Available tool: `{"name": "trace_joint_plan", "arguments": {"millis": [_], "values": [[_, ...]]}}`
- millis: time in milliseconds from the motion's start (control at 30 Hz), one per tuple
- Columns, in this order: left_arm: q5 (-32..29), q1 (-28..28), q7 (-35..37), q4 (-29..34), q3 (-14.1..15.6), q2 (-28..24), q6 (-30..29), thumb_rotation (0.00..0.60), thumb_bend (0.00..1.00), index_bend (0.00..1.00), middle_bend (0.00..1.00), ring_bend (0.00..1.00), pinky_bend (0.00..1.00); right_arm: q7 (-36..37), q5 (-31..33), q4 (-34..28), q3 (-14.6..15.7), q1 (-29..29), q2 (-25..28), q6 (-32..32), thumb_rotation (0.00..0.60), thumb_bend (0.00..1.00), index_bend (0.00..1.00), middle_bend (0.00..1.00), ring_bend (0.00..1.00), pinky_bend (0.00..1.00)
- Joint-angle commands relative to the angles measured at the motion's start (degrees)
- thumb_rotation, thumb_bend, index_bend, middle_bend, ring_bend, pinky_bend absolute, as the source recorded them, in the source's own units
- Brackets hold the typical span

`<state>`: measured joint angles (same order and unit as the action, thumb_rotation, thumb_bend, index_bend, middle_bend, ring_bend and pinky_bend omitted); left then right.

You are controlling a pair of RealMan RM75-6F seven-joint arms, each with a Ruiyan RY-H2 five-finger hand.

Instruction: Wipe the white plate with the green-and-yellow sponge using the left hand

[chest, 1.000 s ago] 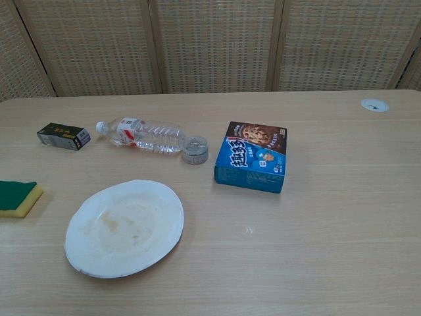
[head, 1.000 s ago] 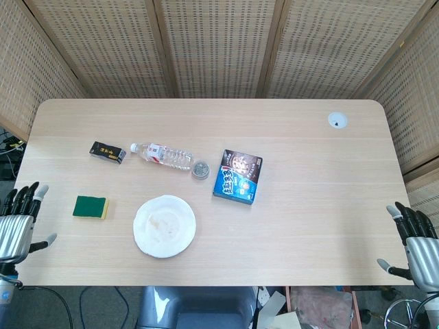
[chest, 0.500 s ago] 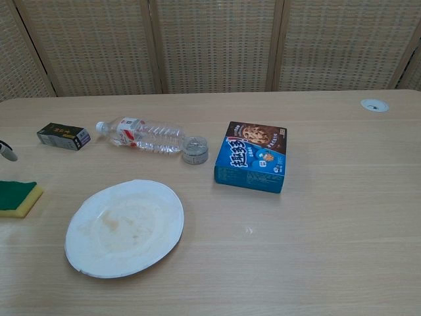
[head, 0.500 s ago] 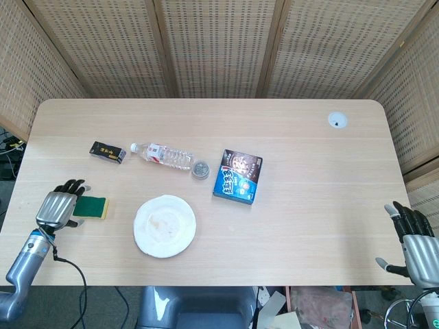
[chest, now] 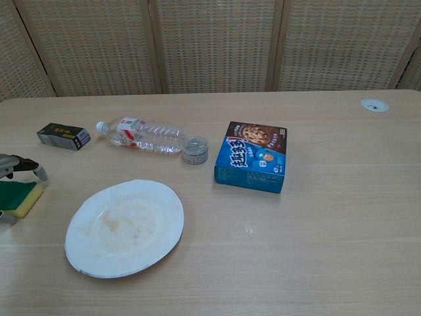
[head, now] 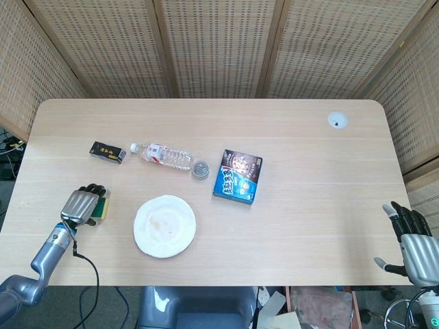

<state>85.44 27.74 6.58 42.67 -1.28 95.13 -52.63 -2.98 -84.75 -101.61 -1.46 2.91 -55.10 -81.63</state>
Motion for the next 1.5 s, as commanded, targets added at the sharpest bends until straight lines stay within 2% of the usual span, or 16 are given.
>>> {"name": "trace_joint_plan", "arguments": {"millis": [33, 233, 400, 633, 733, 900, 1000, 1133, 1300, 1500], "values": [[-0.3, 0.1, 0.5, -1.0, -0.1, 0.7, -0.2, 0.6, 0.0, 0.32, 0.28, 0.21, 0.32, 0.3, -0.2, 0.2, 0.0, 0.0, -0.1, -0.1, 0.6, 0.0, 0.0, 0.0, 0.0, 0.0], [-0.8, -0.4, 0.9, -1.9, -0.6, 0.9, -2.2, 0.6, 0.0, 0.34, 0.28, 0.21, 0.32, 0.2, 0.1, 0.2, -0.1, 0.0, -0.1, -0.1, 0.6, 0.0, 0.0, 0.0, 0.0, 0.0], [-1.1, -0.7, 0.6, -1.5, -1.0, 0.3, -4.2, 0.6, 0.03, 0.49, 0.39, 0.31, 0.41, 0.0, -0.1, 0.0, 0.1, 0.0, -0.1, 0.1, 0.6, 0.0, 0.0, 0.0, 0.0, 0.0], [-1.4, -1.0, 0.1, 0.2, -1.6, -0.3, -6.4, 0.6, 0.08, 0.53, 0.44, 0.36, 0.46, 0.4, -0.1, -0.1, 0.1, 0.1, 0.0, 0.3, 0.6, 0.0, 0.0, 0.0, 0.0, 0.0], [-0.9, -1.1, 0.9, 3.0, -2.0, -1.4, -8.7, 0.6, 0.09, 0.53, 0.44, 0.36, 0.46, 0.5, 0.0, -0.2, 0.1, 0.1, 0.1, 0.3, 0.6, 0.0, 0.0, 0.0, 0.0, 0.0], [1.8, -1.0, 3.4, 12.3, -2.3, -4.8, -14.5, 0.6, 0.09, 0.53, 0.44, 0.36, 0.46, 0.6, 0.0, -0.2, 0.1, 0.2, 0.2, 0.5, 0.6, 0.0, 0.0, 0.0, 0.0, 0.0], [3.0, -0.4, 9.8, 23.0, -2.8, -7.9, -16.0, 0.6, 0.1, 0.54, 0.45, 0.37, 0.47, 0.6, 0.1, -0.2, 0.1, 0.2, 0.2, 0.5, 0.6, 0.0, 0.0, 0.0, 0.0, 0.0], [5.7, 1.3, 18.1, 31.2, -3.3, -9.7, -17.4, 0.6, 0.1, 0.54, 0.45, 0.37, 0.47, 0.6, 0.3, -0.2, 0.0, 0.2, 0.2, 0.5, 0.6, 0.0, 0.0, 0.0, 0.0, 0.0], [5.8, 3.6, 22.5, 35.3, -3.5, -9.2, -14.6, 0.6, 0.1, 0.55, 0.46, 0.38, 0.48, 0.7, 0.9, -0.1, -0.2, 0.3, 0.2, 0.8, 0.6, 0.0, 0.0, 0.0, 0.0, 0.0], [2.1, 6.4, 19.6, 36.0, -3.8, -7.0, -7.9, 0.6, 0.1, 0.55, 0.46, 0.38, 0.48, 1.0, 1.6, 0.2, -0.3, 0.5, 0.2, 1.3, 0.6, 0.0, 0.0, 0.0, 0.0, 0.0]]}}
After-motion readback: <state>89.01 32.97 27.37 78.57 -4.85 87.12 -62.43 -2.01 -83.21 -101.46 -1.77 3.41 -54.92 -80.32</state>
